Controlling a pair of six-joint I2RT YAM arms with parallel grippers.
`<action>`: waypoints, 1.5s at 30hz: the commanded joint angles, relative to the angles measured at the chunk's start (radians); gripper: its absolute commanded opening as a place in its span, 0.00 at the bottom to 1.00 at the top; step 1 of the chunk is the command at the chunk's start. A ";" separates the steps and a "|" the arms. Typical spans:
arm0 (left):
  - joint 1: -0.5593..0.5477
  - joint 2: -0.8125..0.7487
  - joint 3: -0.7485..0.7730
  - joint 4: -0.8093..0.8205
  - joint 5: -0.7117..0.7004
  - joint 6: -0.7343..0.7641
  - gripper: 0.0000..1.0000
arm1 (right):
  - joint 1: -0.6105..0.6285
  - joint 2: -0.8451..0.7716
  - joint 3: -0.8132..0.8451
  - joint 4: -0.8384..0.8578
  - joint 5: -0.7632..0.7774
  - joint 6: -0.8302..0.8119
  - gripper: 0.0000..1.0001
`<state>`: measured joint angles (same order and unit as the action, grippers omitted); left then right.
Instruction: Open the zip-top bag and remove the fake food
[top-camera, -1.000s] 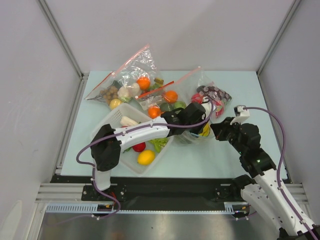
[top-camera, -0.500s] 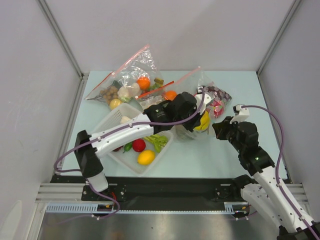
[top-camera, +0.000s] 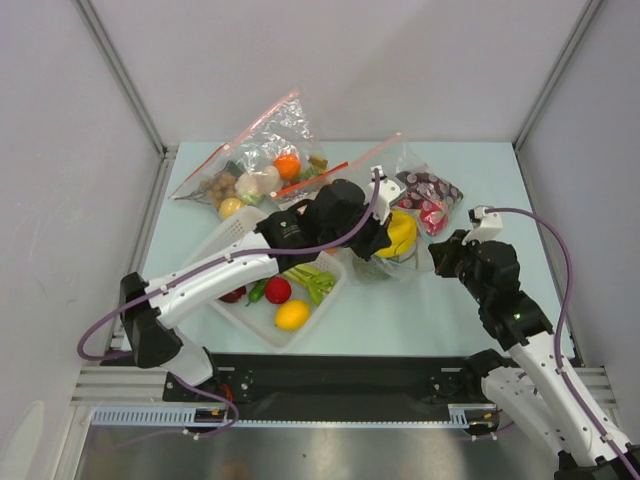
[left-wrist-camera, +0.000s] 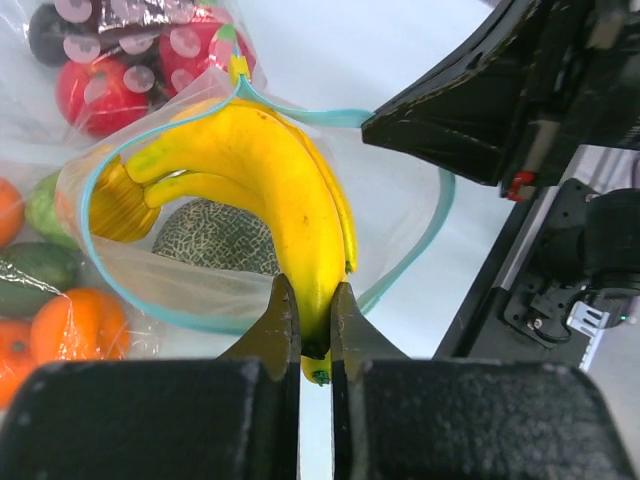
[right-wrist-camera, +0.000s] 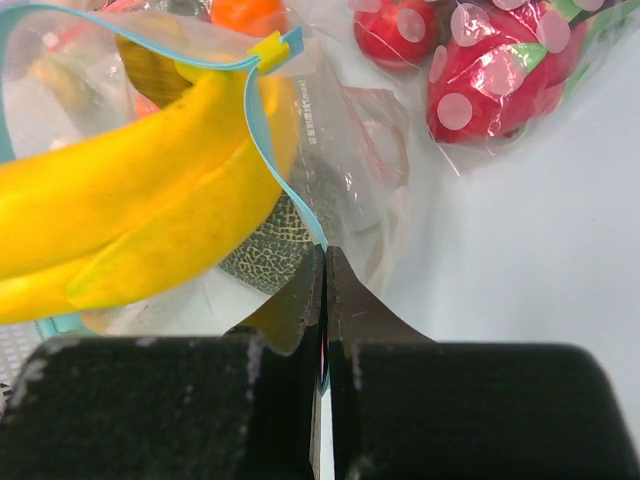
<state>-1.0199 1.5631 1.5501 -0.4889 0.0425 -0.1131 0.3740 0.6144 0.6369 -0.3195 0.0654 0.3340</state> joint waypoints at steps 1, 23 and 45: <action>0.033 -0.096 0.033 0.099 0.039 0.012 0.00 | 0.002 -0.001 0.023 0.013 0.022 -0.021 0.00; 0.237 -0.405 -0.225 0.220 0.532 -0.100 0.00 | -0.001 0.028 0.023 0.031 0.040 -0.027 0.00; 0.196 -0.369 -0.254 0.486 0.714 -0.184 0.00 | 0.014 0.067 0.017 0.111 -0.013 0.030 0.00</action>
<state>-0.8288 1.3155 1.3033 -0.1631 0.6956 -0.2832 0.3843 0.6792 0.6365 -0.2481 0.0204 0.3763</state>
